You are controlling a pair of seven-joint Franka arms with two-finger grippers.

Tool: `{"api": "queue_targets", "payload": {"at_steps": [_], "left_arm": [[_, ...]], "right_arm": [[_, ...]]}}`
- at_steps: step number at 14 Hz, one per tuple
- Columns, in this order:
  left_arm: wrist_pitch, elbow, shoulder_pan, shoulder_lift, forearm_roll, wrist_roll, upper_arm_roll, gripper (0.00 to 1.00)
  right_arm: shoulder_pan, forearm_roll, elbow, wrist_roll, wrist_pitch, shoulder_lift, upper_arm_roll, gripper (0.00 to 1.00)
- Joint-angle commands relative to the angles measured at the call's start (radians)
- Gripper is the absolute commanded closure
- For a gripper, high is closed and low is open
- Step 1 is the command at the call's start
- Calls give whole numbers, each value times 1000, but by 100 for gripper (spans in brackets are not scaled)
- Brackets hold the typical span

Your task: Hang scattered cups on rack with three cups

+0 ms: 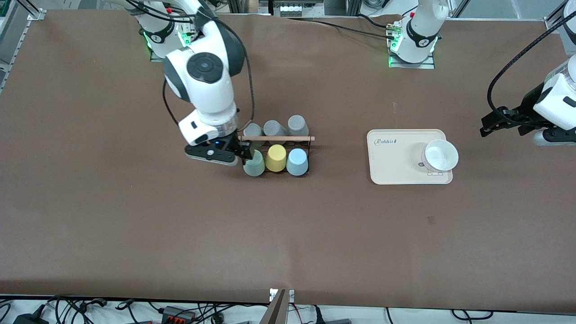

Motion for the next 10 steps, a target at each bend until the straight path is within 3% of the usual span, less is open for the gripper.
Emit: {"api": "queue_targets", "payload": {"at_steps": [1,3,8,10], "left_arm": [[3,-8,2,-11,4,20,-4,0],[3,-8,0,-12,4,20,-4,0],[3,-8,0,-11,4,21,-4,0],[3,-8,2,-11,4,22,-4,0]], "right_arm": [[-102,115,-10,-181,-92,-105,17,0],[-199,206,-10,-383,-176,-169,14,0],[-453,219,11,-724,-425,-296,2,0],[-492,216,97,-781,-530,-288,-58,0]]}}
